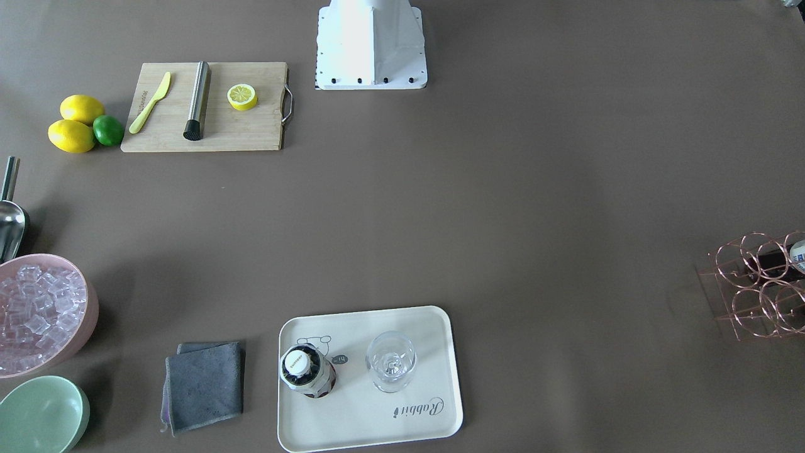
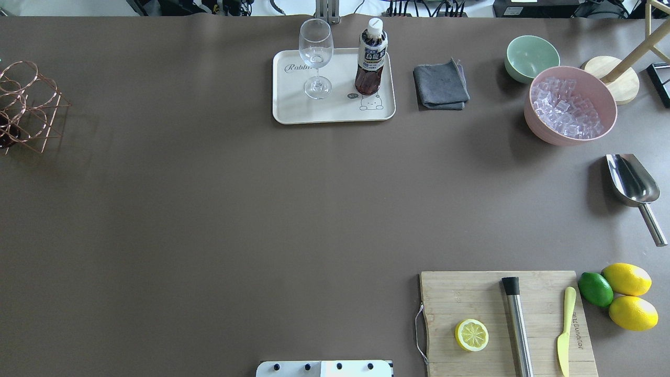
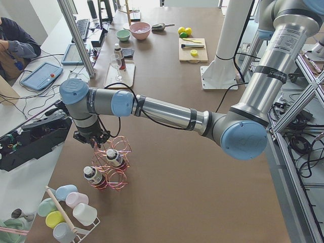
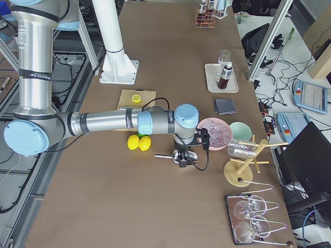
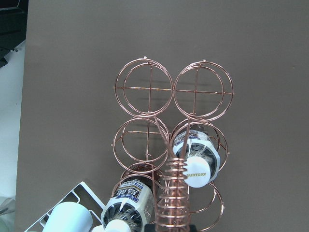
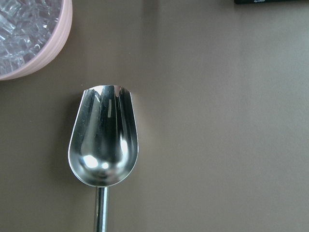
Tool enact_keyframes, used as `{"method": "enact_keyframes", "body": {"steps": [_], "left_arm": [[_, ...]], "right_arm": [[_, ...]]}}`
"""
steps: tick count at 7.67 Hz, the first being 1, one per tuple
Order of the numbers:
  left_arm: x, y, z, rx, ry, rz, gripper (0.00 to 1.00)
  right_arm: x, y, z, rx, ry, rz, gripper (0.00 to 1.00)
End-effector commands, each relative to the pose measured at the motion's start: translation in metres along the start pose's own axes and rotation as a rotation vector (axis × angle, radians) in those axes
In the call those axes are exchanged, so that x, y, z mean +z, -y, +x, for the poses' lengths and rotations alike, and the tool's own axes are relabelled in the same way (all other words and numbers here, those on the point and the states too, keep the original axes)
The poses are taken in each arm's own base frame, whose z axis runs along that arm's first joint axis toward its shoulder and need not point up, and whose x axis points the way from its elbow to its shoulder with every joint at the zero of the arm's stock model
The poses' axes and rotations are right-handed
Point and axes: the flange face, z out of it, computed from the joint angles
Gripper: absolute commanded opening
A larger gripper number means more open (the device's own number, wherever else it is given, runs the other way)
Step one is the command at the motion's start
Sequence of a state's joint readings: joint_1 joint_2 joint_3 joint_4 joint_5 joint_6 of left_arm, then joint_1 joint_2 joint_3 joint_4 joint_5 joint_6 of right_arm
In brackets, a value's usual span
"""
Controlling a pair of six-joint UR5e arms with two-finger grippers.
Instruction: Take tea from basket to plate
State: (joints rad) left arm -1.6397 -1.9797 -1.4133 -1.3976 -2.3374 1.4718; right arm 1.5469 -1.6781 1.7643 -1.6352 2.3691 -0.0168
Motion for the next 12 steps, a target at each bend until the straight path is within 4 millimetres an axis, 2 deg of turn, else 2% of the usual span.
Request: {"method": "enact_keyframes", "body": {"steps": [1, 6, 7, 9, 12], "left_arm": [[0.000, 0.001, 0.000, 0.001, 0.000, -0.001, 0.00], [0.007, 0.006, -0.001, 0.008, -0.011, 0.000, 0.00], [0.010, 0.008, -0.001, -0.020, -0.016, 0.006, 0.99], [0.001, 0.016, -0.003, -0.049, -0.006, 0.006, 0.98], [-0.024, 0.021, 0.009, -0.116, -0.001, 0.008, 0.98]], "right_arm": [[0.007, -0.003, 0.010, 0.024, 0.004, -0.012, 1.00], [0.004, -0.002, 0.009, 0.022, 0.002, -0.007, 1.00], [0.004, -0.002, 0.009, 0.021, 0.002, -0.006, 1.00], [0.004, -0.002, 0.010, 0.023, 0.001, -0.006, 1.00], [0.002, -0.002, 0.009, 0.022, 0.002, -0.003, 1.00]]}}
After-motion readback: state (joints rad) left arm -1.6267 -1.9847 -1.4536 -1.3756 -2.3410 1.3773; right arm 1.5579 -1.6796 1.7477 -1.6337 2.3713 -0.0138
